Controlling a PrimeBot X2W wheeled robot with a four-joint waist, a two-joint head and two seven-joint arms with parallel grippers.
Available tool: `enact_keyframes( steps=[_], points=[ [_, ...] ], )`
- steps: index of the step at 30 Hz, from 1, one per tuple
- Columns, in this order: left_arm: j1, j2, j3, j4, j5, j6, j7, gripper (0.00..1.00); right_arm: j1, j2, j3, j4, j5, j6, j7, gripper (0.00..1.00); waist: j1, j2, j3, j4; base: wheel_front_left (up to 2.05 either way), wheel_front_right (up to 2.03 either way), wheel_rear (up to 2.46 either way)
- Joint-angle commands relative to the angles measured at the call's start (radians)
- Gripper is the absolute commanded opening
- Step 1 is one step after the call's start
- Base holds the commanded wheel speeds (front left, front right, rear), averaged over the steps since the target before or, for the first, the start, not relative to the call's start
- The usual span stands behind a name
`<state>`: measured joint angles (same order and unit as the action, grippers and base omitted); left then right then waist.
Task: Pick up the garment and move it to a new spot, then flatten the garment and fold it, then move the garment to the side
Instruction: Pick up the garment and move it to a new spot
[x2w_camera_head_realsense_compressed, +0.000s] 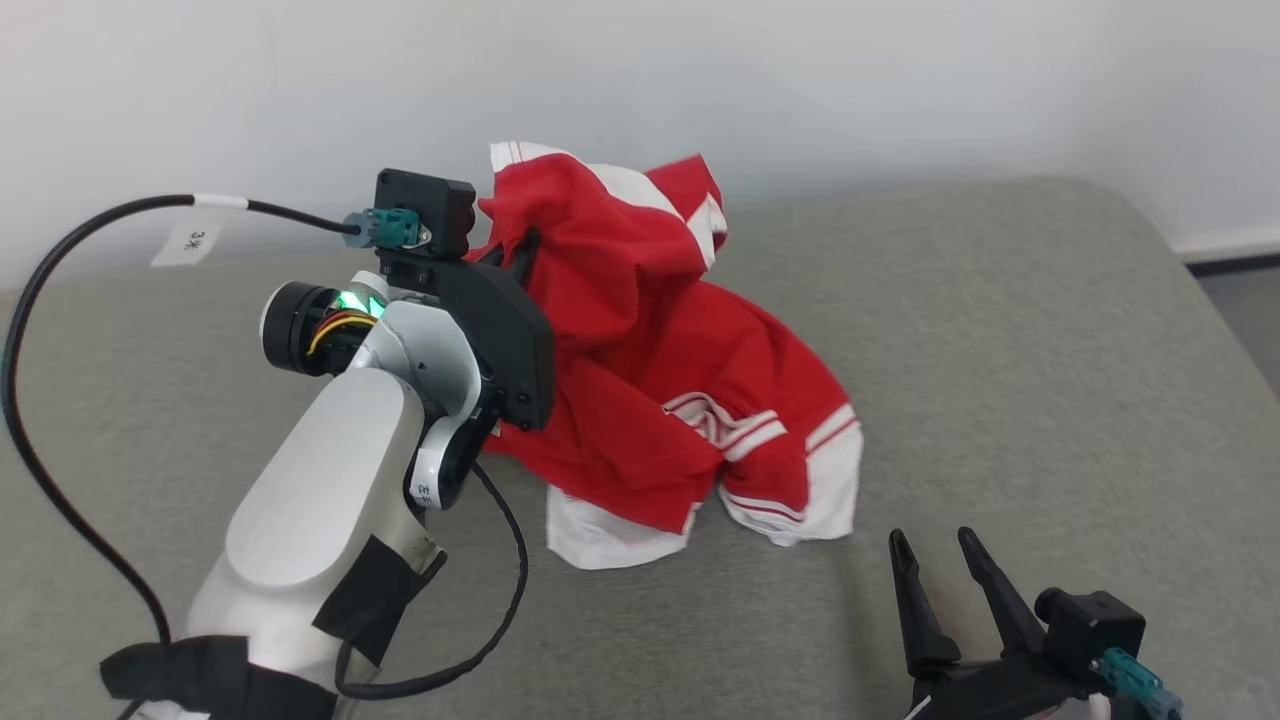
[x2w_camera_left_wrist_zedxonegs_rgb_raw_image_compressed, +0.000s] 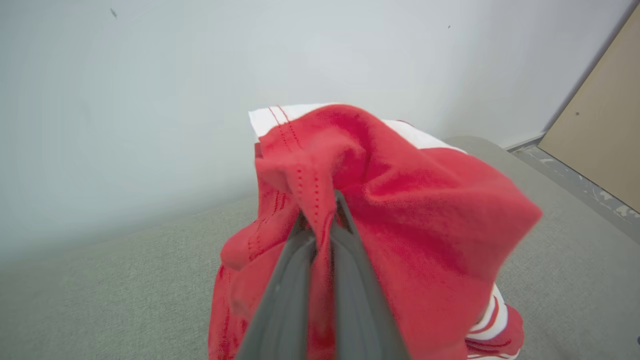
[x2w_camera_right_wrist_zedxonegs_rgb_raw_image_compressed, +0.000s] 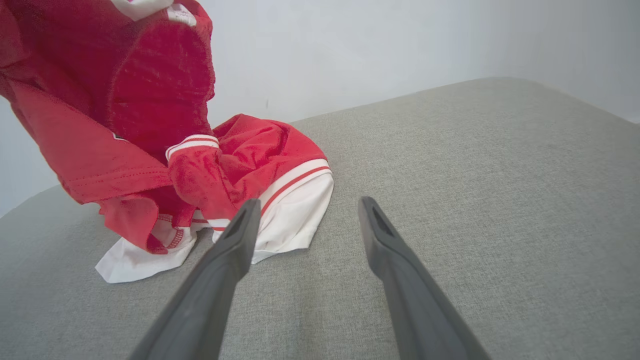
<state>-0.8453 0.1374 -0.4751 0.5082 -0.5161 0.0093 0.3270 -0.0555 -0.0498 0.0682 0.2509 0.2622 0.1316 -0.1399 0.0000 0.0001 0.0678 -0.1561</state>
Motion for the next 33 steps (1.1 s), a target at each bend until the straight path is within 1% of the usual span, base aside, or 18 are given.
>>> enact_keyframes(
  steps=[1,3,5,7,9,10,13,18,21,23,24,26,30,31,33],
  points=[
    [-0.002,0.011,0.010,-0.012,-0.010,0.007,-0.007,0.00,0.018,0.000,-0.002,-0.005,-0.005,-0.002,0.006,1.00,0.0000,-0.0001,-0.057,0.152,0.00,0.00,0.00],
    [0.007,0.026,0.015,-0.020,-0.002,0.016,-0.011,0.00,0.026,0.000,0.002,-0.008,-0.004,-0.002,0.012,1.00,0.0000,-0.0001,-0.068,0.186,0.00,0.00,0.00],
    [0.020,0.026,0.026,-0.033,-0.011,0.025,-0.024,0.00,0.033,-0.001,0.002,-0.015,-0.004,-0.002,0.013,1.00,0.0000,-0.0001,-0.077,0.215,0.00,0.00,0.00],
    [0.029,0.038,0.043,-0.047,-0.017,0.037,-0.042,0.00,0.040,-0.001,0.004,-0.018,-0.003,-0.002,0.019,1.00,0.0000,-0.0001,-0.083,0.239,0.00,0.00,0.00],
    [0.027,0.065,0.061,-0.059,-0.019,0.042,-0.052,0.00,0.040,-0.001,0.008,-0.022,0.000,-0.002,0.023,1.00,0.0000,-0.0001,-0.089,0.256,0.00,0.00,0.00],
    [0.027,0.065,0.061,-0.059,-0.019,0.042,-0.052,0.00,0.040,-0.001,0.008,-0.022,0.000,-0.002,0.023,1.00,0.0000,-0.0001,-0.089,0.256,0.00,0.00,0.00],
    [0.012,0.115,0.078,-0.071,-0.020,0.029,-0.033,0.00,0.032,0.000,0.017,-0.029,0.001,-0.002,0.026,1.00,0.0000,-0.0001,-0.090,0.268,0.00,0.00,0.00],
    [-0.020,0.234,0.114,-0.062,-0.019,0.005,0.010,0.00,0.039,0.000,0.025,-0.027,0.013,-0.002,0.020,1.00,0.0000,-0.0001,-0.080,0.282,0.00,0.00,0.00],
    [-0.040,0.287,0.135,-0.058,-0.008,0.002,-0.004,0.00,0.033,-0.001,0.032,-0.026,0.017,-0.002,0.016,1.00,0.0000,-0.0001,-0.062,0.291,0.00,0.00,0.00],
    [-0.045,0.321,0.153,-0.056,-0.007,-0.004,-0.032,0.00,0.020,-0.001,0.041,-0.027,0.018,-0.002,0.016,1.00,0.0000,-0.0001,-0.044,0.294,0.00,0.00,0.00],
    [-0.044,0.342,0.152,-0.057,0.004,-0.018,-0.049,0.00,0.010,-0.001,0.047,-0.031,0.016,-0.002,0.017,1.00,0.0000,-0.0001,-0.030,0.295,0.00,0.00,0.00],
    [-0.047,0.376,0.169,-0.056,0.017,-0.022,-0.092,0.00,-0.002,-0.001,0.055,-0.041,0.007,-0.002,0.021,1.00,0.0000,-0.0001,0.005,0.298,0.00,0.00,0.00],
    [-0.021,0.391,0.213,-0.029,-0.005,-0.001,-0.182,0.00,-0.027,-0.001,0.074,-0.066,-0.024,-0.002,0.040,1.00,0.0000,-0.0001,0.081,0.305,0.00,0.00,0.00],
    [-0.012,0.388,0.220,-0.018,-0.007,0.000,-0.201,0.00,-0.036,-0.001,0.080,-0.076,-0.037,-0.002,0.051,1.00,0.0000,-0.0001,0.103,0.306,0.00,0.00,0.00],
    [-0.001,0.375,0.229,0.010,-0.002,0.018,-0.250,0.00,-0.051,-0.003,0.099,-0.098,-0.066,-0.002,0.071,1.00,0.0000,-0.0001,0.144,0.306,0.00,0.00,0.00]
  ],
)
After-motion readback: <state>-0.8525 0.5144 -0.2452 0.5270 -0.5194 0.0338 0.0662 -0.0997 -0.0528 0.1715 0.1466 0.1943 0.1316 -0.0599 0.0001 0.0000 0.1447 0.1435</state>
